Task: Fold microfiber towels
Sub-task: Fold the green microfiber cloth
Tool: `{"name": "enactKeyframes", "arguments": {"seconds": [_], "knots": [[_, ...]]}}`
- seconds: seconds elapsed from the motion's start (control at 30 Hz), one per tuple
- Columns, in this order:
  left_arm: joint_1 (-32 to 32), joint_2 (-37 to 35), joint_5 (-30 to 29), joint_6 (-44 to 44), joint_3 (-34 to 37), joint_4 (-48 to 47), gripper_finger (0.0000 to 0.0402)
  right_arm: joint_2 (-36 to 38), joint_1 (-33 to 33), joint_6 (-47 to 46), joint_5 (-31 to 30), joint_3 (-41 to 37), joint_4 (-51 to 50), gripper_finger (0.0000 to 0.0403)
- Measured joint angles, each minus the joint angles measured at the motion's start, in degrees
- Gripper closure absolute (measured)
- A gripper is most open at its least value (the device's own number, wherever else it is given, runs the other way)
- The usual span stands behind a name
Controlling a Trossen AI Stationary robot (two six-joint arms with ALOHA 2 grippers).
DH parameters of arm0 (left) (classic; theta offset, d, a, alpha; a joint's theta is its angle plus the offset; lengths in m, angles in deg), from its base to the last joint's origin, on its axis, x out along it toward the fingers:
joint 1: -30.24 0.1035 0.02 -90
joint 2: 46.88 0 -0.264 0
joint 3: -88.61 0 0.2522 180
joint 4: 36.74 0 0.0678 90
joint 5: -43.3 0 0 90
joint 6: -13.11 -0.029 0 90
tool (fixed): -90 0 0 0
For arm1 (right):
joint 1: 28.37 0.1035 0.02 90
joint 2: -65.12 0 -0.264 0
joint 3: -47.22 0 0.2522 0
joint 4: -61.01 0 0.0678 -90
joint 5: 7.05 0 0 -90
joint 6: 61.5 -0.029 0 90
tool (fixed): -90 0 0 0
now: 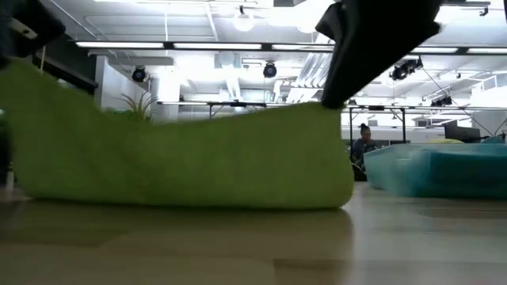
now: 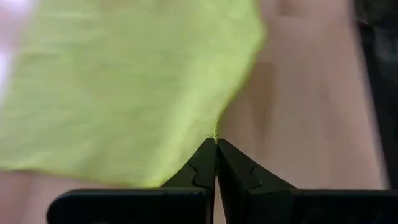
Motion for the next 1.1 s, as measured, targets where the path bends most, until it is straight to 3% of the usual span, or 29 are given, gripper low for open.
{"name": "enactKeyframes", "arguments": {"seconds": [0.2,0.33,1.1], "knots": [[0.39,-3.81,-10.12,8.57,0.22,-12.85,0.0401,0.02,-3.32,-2.31,-6.40,0.74,-6.46,0.0403],[2.70,-3.78,-11.31,11.09,0.23,-18.19,0.0401,0.02,-6.52,-3.15,-8.86,-0.97,-7.15,0.0403],[23.94,-2.22,-14.06,4.73,9.62,-13.76,0.0401,-0.37,-19.22,-6.20,-11.04,-4.17,-6.32,0.0403]]}}
